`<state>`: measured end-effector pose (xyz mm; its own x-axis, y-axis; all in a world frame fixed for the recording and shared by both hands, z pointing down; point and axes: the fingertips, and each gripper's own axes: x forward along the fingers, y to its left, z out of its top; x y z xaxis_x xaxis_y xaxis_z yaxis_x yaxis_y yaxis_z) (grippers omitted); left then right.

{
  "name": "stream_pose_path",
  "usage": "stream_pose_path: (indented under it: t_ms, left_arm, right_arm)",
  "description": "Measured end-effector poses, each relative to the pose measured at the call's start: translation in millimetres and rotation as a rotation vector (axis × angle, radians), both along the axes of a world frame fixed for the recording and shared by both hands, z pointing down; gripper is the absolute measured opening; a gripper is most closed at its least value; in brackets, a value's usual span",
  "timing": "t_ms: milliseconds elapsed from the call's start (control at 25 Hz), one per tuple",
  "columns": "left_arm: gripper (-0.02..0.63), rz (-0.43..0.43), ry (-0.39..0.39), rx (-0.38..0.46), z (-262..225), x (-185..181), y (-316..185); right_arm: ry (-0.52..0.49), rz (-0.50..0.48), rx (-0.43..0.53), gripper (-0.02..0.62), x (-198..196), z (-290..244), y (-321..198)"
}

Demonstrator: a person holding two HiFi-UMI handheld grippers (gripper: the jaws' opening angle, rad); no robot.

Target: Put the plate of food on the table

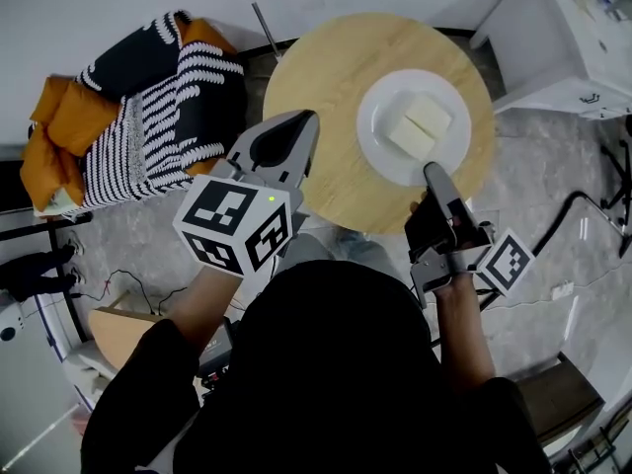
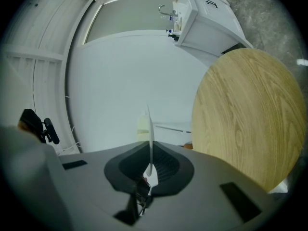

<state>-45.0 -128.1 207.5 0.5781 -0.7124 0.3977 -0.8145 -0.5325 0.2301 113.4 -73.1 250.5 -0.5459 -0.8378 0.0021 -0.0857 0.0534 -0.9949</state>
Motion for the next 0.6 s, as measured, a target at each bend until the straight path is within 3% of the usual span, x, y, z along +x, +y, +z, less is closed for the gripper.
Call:
stream_pose_path:
  t_ms: [600]
  left_arm:
    - [0.008, -0.006, 0.001, 0.0, -0.8, -7.1, 2.7]
  right_arm:
    - [0.021, -0.004, 0.002, 0.018, 0.0, 1.2, -1.1]
